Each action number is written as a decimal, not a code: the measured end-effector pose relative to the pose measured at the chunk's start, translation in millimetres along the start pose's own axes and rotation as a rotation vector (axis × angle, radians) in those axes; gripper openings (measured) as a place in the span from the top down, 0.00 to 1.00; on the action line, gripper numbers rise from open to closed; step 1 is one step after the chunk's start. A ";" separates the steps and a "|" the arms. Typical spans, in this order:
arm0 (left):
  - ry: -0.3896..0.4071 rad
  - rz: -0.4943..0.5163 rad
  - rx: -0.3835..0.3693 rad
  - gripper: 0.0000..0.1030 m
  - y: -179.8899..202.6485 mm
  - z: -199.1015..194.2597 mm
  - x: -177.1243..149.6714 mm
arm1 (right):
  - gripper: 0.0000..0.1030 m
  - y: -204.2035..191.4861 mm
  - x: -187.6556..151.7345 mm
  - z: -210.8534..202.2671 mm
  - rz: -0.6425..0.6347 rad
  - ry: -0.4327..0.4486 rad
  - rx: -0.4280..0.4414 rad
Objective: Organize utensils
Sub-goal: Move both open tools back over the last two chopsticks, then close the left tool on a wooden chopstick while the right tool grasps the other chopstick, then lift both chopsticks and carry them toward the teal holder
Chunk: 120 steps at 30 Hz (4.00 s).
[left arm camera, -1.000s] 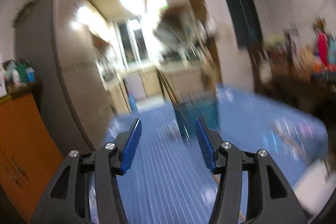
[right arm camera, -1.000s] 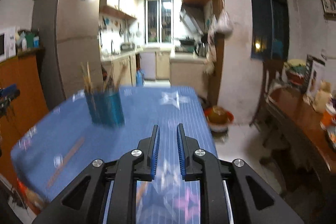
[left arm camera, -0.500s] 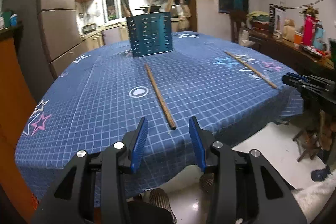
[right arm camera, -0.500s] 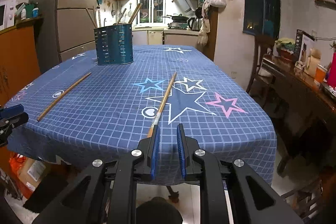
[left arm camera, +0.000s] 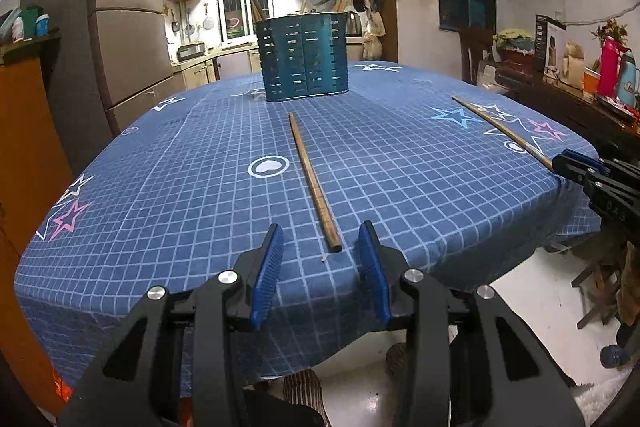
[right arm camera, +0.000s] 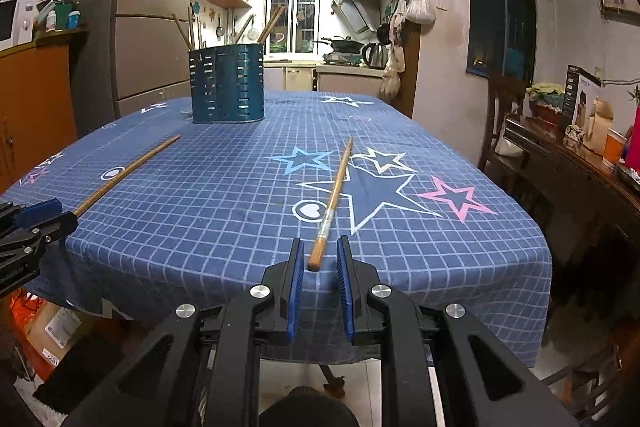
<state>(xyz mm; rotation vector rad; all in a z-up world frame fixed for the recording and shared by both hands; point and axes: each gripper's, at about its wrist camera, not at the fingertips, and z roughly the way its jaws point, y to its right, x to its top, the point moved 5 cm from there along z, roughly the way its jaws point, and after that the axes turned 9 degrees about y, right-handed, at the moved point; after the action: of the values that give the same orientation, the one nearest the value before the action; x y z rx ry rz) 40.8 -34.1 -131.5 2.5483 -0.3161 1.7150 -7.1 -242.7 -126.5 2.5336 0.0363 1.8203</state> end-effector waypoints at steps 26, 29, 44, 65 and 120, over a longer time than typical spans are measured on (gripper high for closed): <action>0.079 -0.049 -0.009 0.85 2.4 1.3 -6.5 | 0.84 -1.8 -10.8 1.3 0.040 0.042 -0.046; 0.077 -0.064 -0.013 0.94 0.1 2.1 -5.4 | 0.91 -3.8 -10.6 1.1 0.046 0.044 -0.042; 0.079 -0.036 0.036 0.95 -18.1 -19.6 1.6 | 0.92 -3.0 3.4 -15.3 0.054 0.072 -0.025; 0.063 0.102 -0.036 0.94 -10.7 -19.2 -2.0 | 0.92 -9.4 51.8 -26.4 -0.018 0.132 0.032; 0.184 -0.060 -0.026 0.96 -56.6 -38.2 108.7 | 0.92 0.7 133.9 -3.4 0.074 0.093 0.245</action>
<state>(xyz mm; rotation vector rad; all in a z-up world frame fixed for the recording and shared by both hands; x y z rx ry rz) 56.7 12.1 -12.8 2.3344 -0.2476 1.8919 32.5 -239.2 1.5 2.6367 0.1807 2.0805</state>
